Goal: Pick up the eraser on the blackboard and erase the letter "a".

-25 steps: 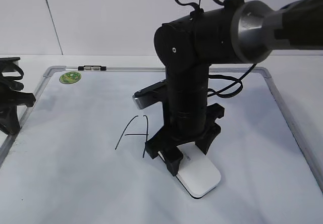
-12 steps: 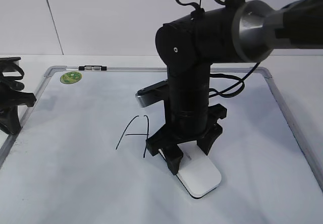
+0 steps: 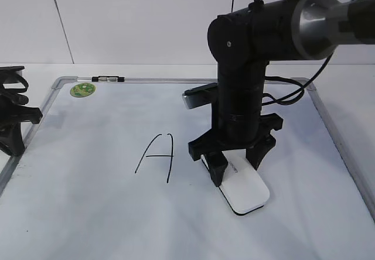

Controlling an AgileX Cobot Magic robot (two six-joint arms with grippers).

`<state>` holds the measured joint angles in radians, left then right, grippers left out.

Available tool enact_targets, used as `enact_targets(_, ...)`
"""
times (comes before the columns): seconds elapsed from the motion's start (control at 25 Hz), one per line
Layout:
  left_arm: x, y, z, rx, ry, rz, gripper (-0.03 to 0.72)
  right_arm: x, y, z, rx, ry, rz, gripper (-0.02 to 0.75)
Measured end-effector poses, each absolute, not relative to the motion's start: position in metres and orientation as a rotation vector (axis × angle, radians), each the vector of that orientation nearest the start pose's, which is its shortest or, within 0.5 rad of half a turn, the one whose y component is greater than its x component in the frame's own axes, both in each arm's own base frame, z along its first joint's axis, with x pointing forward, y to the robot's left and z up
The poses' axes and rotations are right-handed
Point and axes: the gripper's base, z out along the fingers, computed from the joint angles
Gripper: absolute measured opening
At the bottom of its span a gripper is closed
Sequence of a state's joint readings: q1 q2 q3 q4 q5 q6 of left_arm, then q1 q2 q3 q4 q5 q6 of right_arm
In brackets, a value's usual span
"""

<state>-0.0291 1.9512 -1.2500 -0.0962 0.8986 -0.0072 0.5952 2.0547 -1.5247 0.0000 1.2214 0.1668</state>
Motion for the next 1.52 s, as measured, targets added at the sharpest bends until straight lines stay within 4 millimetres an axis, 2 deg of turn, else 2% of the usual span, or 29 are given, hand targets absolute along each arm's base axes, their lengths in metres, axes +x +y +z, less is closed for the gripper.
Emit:
enact_targets(0.28,0.363,-0.017,0.154,-0.055,3.082,-0.120,0.030,0.341,0.214,0.188,-0.664,3.080,-0.131,0.556)
enact_targets(0.4,0.363,-0.017,0.154,-0.055,3.084,-0.120,0.030,0.345,0.211,0.219,-0.621,2.994,-0.115,0.556)
enact_targets(0.52,0.363,-0.017,0.154,-0.055,3.082,-0.120,0.030,0.339,0.205,0.260,-0.575,2.895,-0.076,0.556)
enact_targets(0.64,0.363,-0.017,0.154,-0.055,3.082,-0.120,0.030,0.330,0.196,0.290,-0.524,2.821,-0.068,0.556)
enact_targets(0.92,0.363,-0.017,0.154,-0.055,3.082,-0.120,0.030,0.307,0.169,0.353,-0.389,2.649,-0.115,0.556)
enact_targets(1.0,0.363,-0.017,0.154,-0.055,3.082,-0.120,0.030,0.302,0.160,0.363,-0.346,2.622,-0.134,0.556)
enact_targets(1.16,0.363,-0.017,0.154,-0.055,3.082,-0.120,0.030,0.302,0.137,0.370,-0.259,2.619,-0.149,0.556)
enact_targets(1.52,0.363,-0.017,0.154,-0.055,3.082,-0.120,0.030,0.312,0.067,0.363,0.017,2.670,-0.238,0.556)
